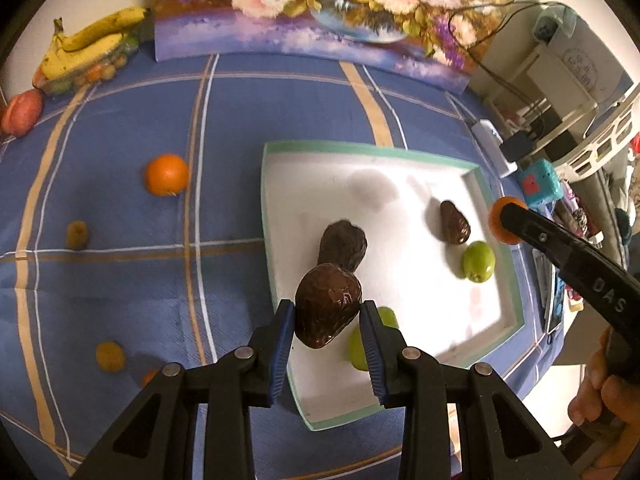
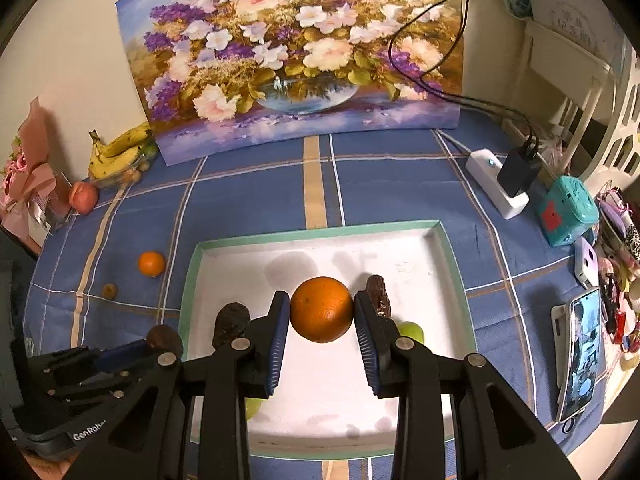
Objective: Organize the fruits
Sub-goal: 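Carry the dark date and orange over the white tray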
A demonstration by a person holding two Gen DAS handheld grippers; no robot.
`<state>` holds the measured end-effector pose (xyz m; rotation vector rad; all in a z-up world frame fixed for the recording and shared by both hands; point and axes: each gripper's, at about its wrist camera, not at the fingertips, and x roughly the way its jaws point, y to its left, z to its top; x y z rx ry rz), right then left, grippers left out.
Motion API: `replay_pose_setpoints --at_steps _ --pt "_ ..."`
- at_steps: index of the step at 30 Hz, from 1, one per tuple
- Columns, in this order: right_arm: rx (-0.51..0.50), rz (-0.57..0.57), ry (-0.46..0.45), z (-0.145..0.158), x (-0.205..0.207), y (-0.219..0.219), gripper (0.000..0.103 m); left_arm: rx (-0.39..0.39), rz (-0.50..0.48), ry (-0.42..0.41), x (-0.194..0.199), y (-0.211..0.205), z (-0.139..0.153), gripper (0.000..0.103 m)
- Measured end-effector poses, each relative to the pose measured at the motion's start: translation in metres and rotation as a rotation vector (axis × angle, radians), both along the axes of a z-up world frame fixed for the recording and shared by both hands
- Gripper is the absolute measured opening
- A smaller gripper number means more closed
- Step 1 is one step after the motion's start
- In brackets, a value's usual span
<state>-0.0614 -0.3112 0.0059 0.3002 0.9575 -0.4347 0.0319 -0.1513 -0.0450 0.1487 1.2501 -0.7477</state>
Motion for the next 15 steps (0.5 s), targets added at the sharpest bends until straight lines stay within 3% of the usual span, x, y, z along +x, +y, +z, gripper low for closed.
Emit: replay_pose_setpoints --at_steps 8,15 --pt "0.058 -0.009 0.145 -0.052 0.012 -0.01 0.035 0.064 -0.036 0.012 -0.007 -0.014 -0.017 0.036" --pt "0.07 -0.012 0.202 -0.072 0.012 -0.012 0.035 0.108 -0.055 0.014 -0.01 -0.021 -0.027 0.036"
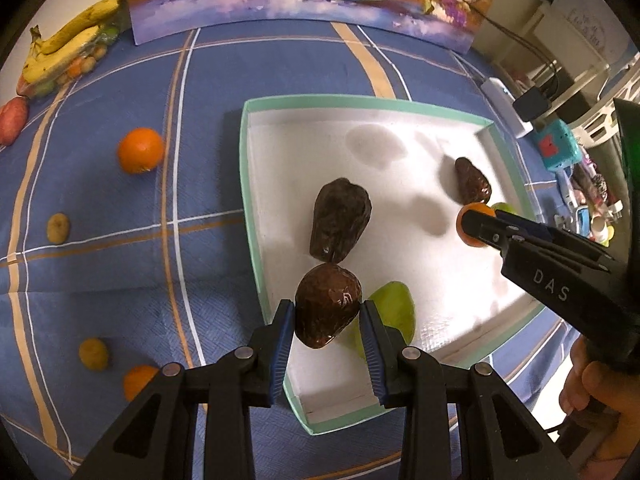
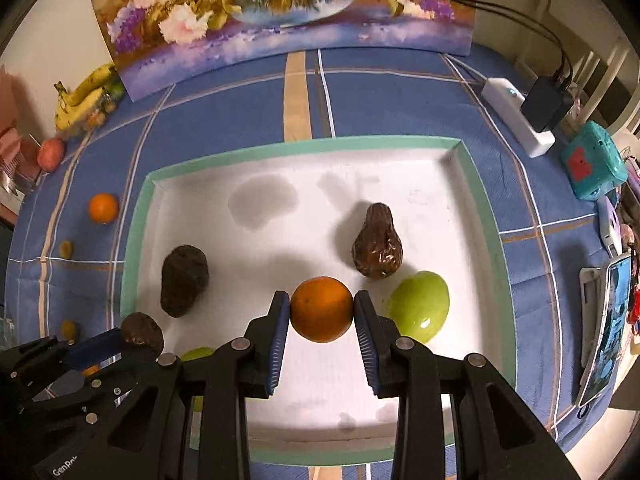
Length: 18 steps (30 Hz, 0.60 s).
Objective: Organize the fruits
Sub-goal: 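Carry the dark date and orange over the white tray, then open the right tool to release the orange while the left tool lowers and releases the date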
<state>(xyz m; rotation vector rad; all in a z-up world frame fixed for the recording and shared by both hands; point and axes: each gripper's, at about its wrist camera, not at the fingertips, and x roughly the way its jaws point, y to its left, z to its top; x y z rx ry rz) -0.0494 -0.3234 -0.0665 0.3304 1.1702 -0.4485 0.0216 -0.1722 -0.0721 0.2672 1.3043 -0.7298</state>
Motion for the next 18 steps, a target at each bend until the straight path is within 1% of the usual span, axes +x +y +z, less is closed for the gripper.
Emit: replay_pose_setpoints --at_steps 7,10,18 --pt "0.002 -0.01 0.055 -0.017 0.002 -0.005 0.035 0.035 -0.009 0.008 0.0 -0.004 -0.011 0.036" --pt "-0.007 -0.006 0.053 -0.017 0.004 -0.005 0.035 0.04 -0.005 0.017 0.001 -0.006 -0.016 0.036" --pt "-0.009 -0.003 0.056 -0.016 0.004 -0.004 0.035 0.036 0.0 0.022 0.001 -0.007 -0.017 0.036"
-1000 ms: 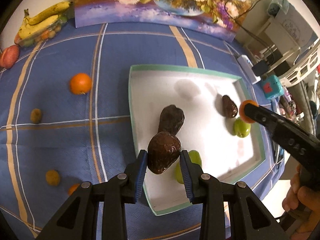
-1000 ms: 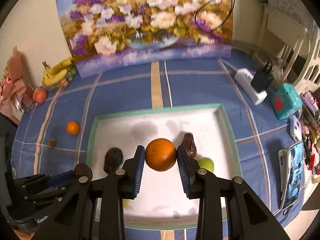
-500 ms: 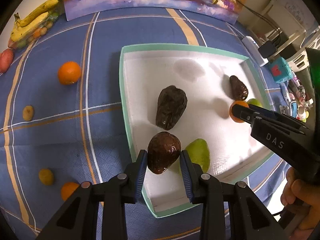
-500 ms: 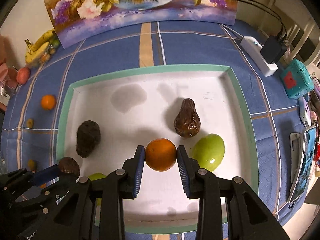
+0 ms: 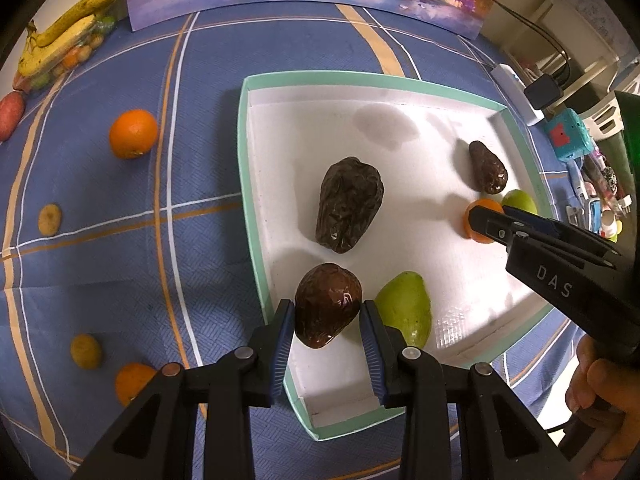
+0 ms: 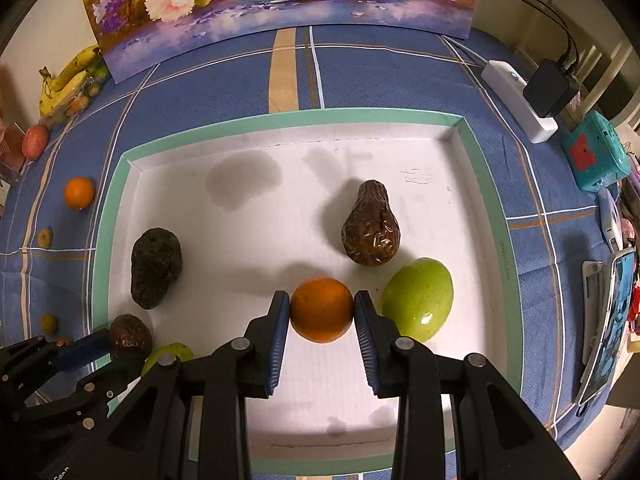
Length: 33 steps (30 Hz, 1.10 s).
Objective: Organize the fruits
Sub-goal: 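Open the right tool to release the orange while the left tool lowers and releases the date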
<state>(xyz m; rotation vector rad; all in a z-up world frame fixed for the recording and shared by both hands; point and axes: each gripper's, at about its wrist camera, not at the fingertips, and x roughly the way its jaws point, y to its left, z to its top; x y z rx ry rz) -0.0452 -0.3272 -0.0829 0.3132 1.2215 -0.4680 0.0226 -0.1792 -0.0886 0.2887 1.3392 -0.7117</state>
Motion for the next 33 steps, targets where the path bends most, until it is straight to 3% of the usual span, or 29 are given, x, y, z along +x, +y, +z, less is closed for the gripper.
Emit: replay_pose_setpoints --at_steps 17,27,33 --pt "-0.007 -0.003 0.014 0.003 0.003 -0.002 0.035 -0.02 0.014 0.0 0.004 0.006 0.012 0.037" --pt "-0.037 -0.002 -0.059 0.033 0.0 -0.001 0.036 -0.082 0.012 -0.056 0.003 0.013 0.044 0.037" --pt "-0.052 0.006 -0.083 0.044 -0.001 0.008 0.036 -0.081 0.039 -0.063 0.008 0.018 0.045 0.037"
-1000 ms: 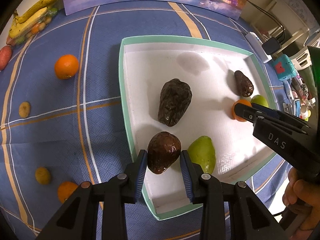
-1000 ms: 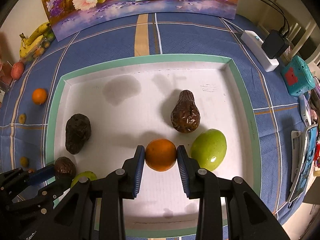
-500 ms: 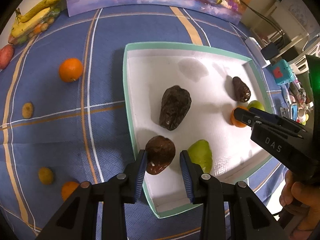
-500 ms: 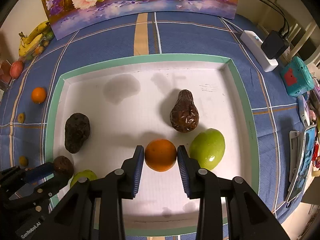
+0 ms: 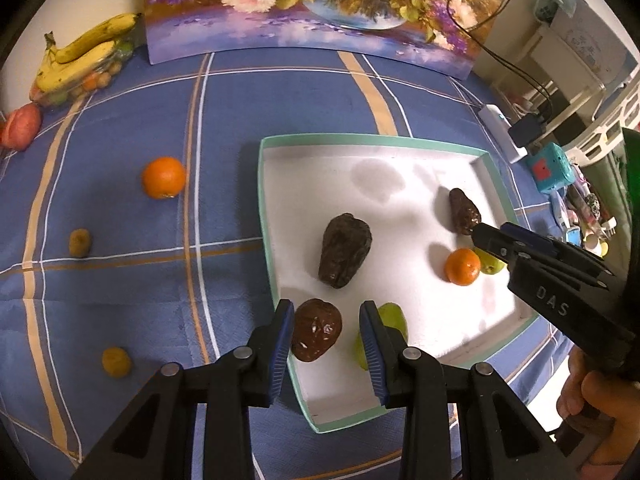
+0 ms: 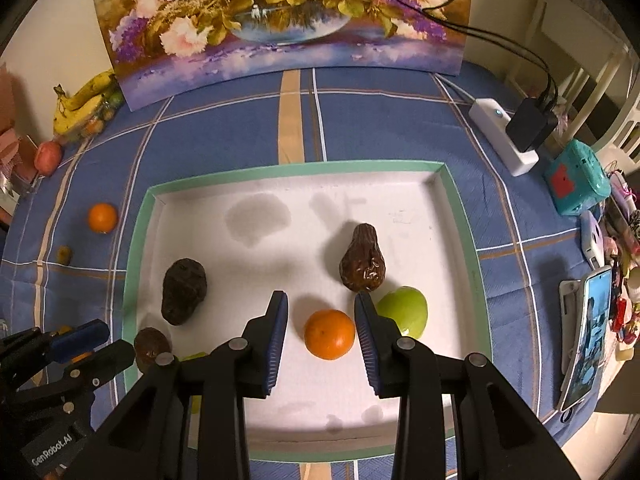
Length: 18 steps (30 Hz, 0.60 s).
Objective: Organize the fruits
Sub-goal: 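Open the right tool to release the orange while the left tool lowers and releases the date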
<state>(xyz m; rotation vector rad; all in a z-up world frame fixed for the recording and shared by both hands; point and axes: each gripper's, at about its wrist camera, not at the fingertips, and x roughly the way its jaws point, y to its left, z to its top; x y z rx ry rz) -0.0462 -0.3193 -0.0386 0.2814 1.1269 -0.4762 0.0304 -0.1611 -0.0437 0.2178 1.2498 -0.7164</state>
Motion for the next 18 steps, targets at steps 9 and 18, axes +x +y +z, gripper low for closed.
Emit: replay_pose_setpoints --at_steps 9,18 --pt "-0.019 -0.005 0.007 -0.002 0.001 -0.001 0.067 0.057 0.078 -0.039 0.011 0.01 -0.005 0.071" --pt "-0.034 -0.015 0.003 -0.002 -0.001 -0.004 0.078 0.088 0.168 -0.052 0.025 0.029 -0.012 0.095"
